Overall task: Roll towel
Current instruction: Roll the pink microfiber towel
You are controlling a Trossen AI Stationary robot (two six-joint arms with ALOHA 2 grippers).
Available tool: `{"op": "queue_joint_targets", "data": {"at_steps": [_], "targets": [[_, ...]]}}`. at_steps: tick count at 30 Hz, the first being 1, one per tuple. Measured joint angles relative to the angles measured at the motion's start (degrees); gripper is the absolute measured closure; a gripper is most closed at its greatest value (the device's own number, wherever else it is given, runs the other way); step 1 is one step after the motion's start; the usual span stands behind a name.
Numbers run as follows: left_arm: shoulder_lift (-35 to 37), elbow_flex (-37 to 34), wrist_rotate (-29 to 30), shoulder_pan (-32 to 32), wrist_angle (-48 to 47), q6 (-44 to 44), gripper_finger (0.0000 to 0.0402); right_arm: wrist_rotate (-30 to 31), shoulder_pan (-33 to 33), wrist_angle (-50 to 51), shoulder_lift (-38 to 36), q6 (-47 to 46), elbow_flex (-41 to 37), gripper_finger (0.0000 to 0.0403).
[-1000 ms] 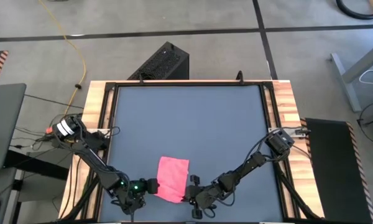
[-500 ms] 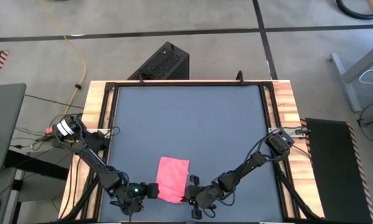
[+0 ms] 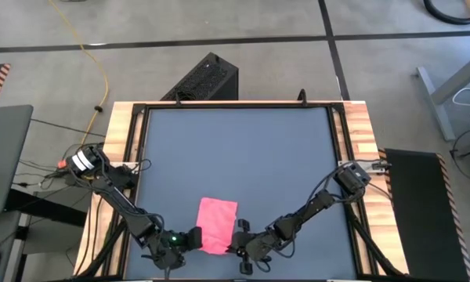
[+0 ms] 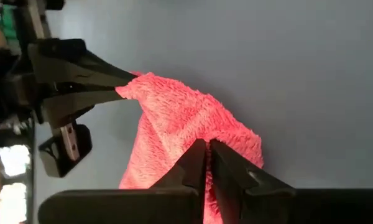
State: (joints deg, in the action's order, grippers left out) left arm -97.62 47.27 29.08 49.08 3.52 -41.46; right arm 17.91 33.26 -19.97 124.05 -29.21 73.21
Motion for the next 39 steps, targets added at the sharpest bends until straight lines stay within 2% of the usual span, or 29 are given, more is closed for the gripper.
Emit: {"op": "queue_joint_targets", "data": {"at_steps": [10, 18, 21, 26, 29, 32, 36, 39], "targets": [[2.8, 0.0, -0.7, 1.4, -1.3, 20.8, 0.0401, 0.1, -0.8, 0.2, 0.0, 0.6, 0.0, 0.0372], [8.1, -1.6, 2.8, 5.5, -4.9, 36.9, 0.0401, 0.2, -2.2, 1.9, 0.0, 2.6, 0.0, 0.0372], [8.0, -4.5, 1.3, 7.0, -1.9, 47.2, 0.0401, 0.4, -2.8, 0.8, 0.0, 5.0, 0.0, 0.0372], [7.5, -10.9, 0.2, 8.8, 10.5, 62.4, 0.0401, 0.4, -4.8, -0.7, 0.0, 8.0, 0.0, 0.0373], [7.5, -13.7, 3.7, 9.6, 17.7, 65.1, 0.0401, -1.1, -6.1, -2.3, 0.0, 9.9, 0.0, 0.0371], [7.6, -14.1, 8.6, 10.6, 18.1, 64.3, 0.0401, -3.5, -7.2, -2.4, 0.0, 10.2, 0.0, 0.0371], [10.1, -14.1, 13.1, 12.3, 11.0, 63.8, 0.0401, -4.9, -7.3, -1.7, 0.0, 10.2, 0.0, 0.0372], [13.2, -14.1, 17.1, 13.2, 2.1, 69.0, 0.0401, -5.2, -7.3, -1.5, 0.0, 10.2, 0.0, 0.0364]]}}
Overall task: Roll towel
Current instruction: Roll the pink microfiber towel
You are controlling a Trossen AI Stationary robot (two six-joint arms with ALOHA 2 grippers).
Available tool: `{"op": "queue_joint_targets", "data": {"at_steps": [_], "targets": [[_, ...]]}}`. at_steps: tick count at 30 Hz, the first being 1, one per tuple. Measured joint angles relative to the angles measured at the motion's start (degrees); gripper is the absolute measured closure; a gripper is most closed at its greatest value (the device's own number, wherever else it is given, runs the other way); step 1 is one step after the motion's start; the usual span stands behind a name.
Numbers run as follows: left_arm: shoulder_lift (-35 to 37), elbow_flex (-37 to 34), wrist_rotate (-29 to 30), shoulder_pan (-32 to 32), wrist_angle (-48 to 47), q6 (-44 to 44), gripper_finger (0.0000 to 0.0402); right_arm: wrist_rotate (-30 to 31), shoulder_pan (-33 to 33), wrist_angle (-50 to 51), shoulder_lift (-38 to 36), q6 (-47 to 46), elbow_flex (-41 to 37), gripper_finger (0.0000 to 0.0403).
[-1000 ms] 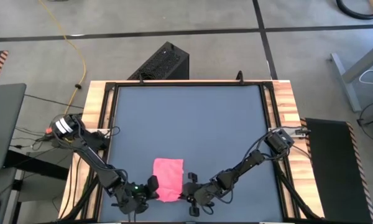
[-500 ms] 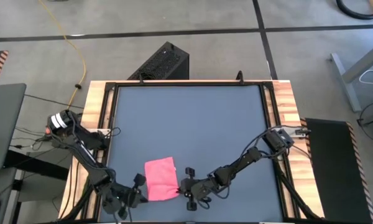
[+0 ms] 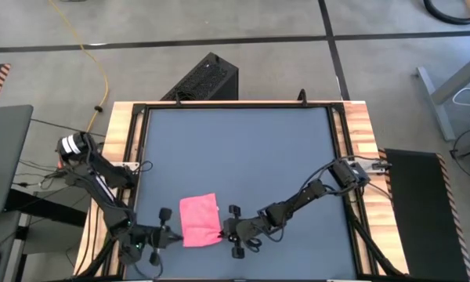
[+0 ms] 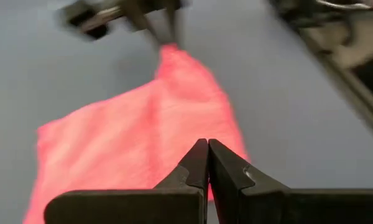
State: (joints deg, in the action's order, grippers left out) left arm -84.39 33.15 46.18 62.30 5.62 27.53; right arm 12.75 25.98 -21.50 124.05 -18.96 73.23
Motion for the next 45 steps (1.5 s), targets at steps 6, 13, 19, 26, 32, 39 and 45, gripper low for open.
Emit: {"op": "queue_joint_targets", "data": {"at_steps": [6, 13, 19, 26, 32, 39, 45], "targets": [[3.5, -1.7, 2.3, -3.4, -9.4, 17.1, 0.0363, 0.0, 0.0, 0.0, 0.0, 0.0, 0.0, 0.0347], [2.2, -6.4, -16.5, -13.7, 7.6, 17.5, 0.0260, 0.0, -0.3, 0.1, 0.0, 0.0, 0.0, 0.0345], [1.7, -5.5, -19.8, -17.0, 13.1, 8.1, 0.0193, 0.0, -0.2, 0.2, 0.0, 0.0, 0.0, 0.0344], [-5.7, -5.5, -24.1, -18.9, 17.8, 8.6, 0.0180, 0.0, -0.2, 0.2, 0.0, 0.0, 0.0, 0.0344], [-8.7, -5.5, -27.6, -19.2, 21.8, 8.2, 0.0185, 0.0, -0.2, 0.4, 0.0, 0.0, 0.0, 0.0344], [-8.5, -5.5, -32.3, -20.8, 22.1, 8.9, 0.0306, 0.1, -0.2, 0.4, 0.0, 0.9, 0.0, 0.0344], [-8.5, -5.5, -34.6, -21.4, 22.2, 9.2, 0.0395, -0.1, -0.2, 1.0, -0.2, 1.0, 0.0, 0.0344]]}}
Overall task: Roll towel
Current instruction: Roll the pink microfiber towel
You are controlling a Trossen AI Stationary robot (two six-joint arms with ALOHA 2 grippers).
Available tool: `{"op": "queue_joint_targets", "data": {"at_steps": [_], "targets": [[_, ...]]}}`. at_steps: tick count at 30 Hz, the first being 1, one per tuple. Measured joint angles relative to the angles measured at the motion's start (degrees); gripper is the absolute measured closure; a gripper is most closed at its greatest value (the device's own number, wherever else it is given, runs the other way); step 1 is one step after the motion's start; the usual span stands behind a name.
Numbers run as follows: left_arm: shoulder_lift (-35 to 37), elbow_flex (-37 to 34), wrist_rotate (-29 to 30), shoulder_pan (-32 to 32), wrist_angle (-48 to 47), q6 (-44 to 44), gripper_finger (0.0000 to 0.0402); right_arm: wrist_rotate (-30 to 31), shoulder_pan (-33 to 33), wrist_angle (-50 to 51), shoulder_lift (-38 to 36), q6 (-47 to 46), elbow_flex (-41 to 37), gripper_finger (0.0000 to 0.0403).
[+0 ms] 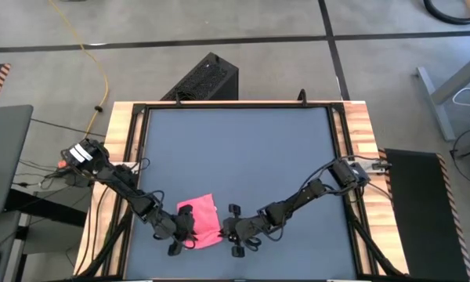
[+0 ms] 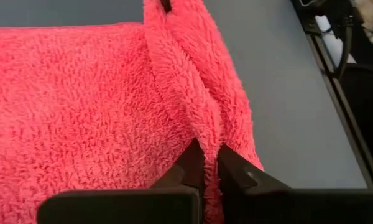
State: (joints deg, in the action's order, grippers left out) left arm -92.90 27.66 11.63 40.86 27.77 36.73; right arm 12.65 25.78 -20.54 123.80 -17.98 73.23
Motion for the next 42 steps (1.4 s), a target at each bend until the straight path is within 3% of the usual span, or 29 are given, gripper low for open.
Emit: {"op": "queue_joint_targets", "data": {"at_steps": [9, 17, 23, 27, 33, 37, 42], "targets": [[0.3, 0.1, -1.7, 0.0, -0.4, 0.6, 0.0401, -0.6, 0.0, 16.1, -7.2, 1.4, 1.6, 0.0341], [2.7, 0.0, -1.4, -0.5, -1.9, 0.2, 0.0401, -0.8, -0.8, 16.1, -8.5, 4.4, 1.9, 0.0273], [7.7, 0.0, -1.3, 0.1, -4.0, 2.5, 0.0401, -0.8, -6.0, 8.2, -8.3, 12.0, 1.6, 0.0242], [8.7, 0.0, -1.4, 2.6, -4.6, 7.6, 0.0401, -5.3, -10.0, 1.6, -8.2, 15.9, 0.4, 0.0247], [8.5, 0.0, 0.9, 7.0, -5.5, 16.2, 0.0401, -12.5, -12.4, -6.8, -0.1, 15.7, 1.5, 0.0269], [8.5, 0.0, 1.7, 8.1, -8.5, 22.6, 0.0401, -12.9, -11.8, -10.7, 4.7, 18.1, 4.0, 0.0288], [8.5, 0.0, 0.1, 8.4, -13.1, 29.9, 0.0401, -12.7, -11.4, -8.7, 8.9, 18.5, 7.1, 0.0312]]}}
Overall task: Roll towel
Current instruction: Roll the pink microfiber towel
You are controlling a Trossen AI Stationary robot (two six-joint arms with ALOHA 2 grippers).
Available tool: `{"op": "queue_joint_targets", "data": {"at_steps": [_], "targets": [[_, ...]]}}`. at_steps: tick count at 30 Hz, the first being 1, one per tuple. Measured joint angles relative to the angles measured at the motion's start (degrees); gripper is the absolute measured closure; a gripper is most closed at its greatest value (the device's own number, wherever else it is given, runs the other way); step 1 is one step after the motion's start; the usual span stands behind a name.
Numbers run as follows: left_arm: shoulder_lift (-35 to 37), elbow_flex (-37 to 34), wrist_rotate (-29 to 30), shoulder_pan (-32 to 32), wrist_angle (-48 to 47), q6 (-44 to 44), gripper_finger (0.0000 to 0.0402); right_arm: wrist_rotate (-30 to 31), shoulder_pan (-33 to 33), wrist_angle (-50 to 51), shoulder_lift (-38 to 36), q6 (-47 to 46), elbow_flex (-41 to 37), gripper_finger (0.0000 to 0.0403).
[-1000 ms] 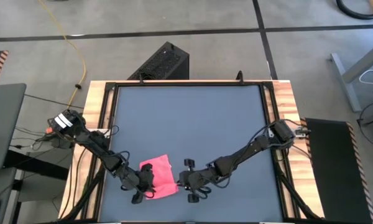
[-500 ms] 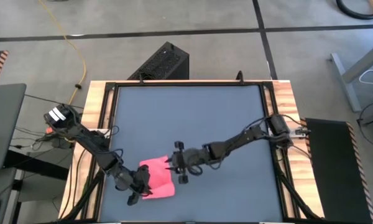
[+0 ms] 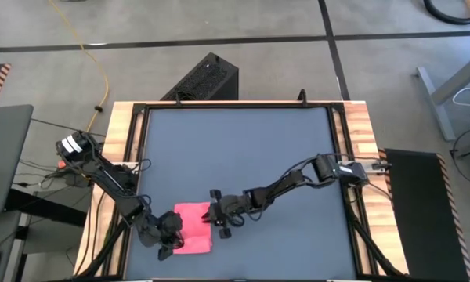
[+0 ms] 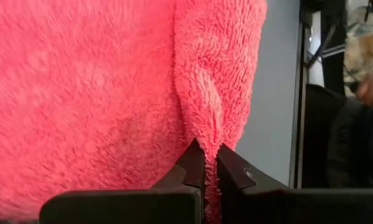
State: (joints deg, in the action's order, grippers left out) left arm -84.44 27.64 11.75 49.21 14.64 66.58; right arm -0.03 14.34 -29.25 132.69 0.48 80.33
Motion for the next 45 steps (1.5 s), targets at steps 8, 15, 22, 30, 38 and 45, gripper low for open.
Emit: {"op": "queue_joint_targets", "data": {"at_steps": [8, 15, 22, 30, 38, 45], "targets": [[0.0, 0.0, -0.8, -0.9, -4.3, 2.7, 0.0401, 11.0, -0.1, 9.1, 0.9, -0.9, 3.5, 0.0345], [0.1, -0.8, -0.8, -4.2, -5.9, -0.3, 0.0401, 12.4, 1.2, 11.2, -2.0, 3.7, 3.5, 0.0350], [0.1, -1.6, -1.0, -6.1, -6.6, -4.2, 0.0401, 13.7, 3.4, 15.2, -7.2, 11.7, 3.6, 0.0349], [0.1, -1.5, -1.2, -6.3, -8.5, -6.3, 0.0401, 13.8, 8.0, 13.2, -9.7, 22.9, 3.6, 0.0277], [0.1, -1.5, -1.0, -6.5, -8.7, -10.9, 0.0393, 13.2, 10.3, 11.2, -7.0, 29.5, 3.8, 0.0180], [0.1, -1.6, -1.2, -9.4, -8.7, -14.3, 0.0390, 11.6, 9.6, 12.3, -5.6, 34.3, 3.9, 0.0173]]}}
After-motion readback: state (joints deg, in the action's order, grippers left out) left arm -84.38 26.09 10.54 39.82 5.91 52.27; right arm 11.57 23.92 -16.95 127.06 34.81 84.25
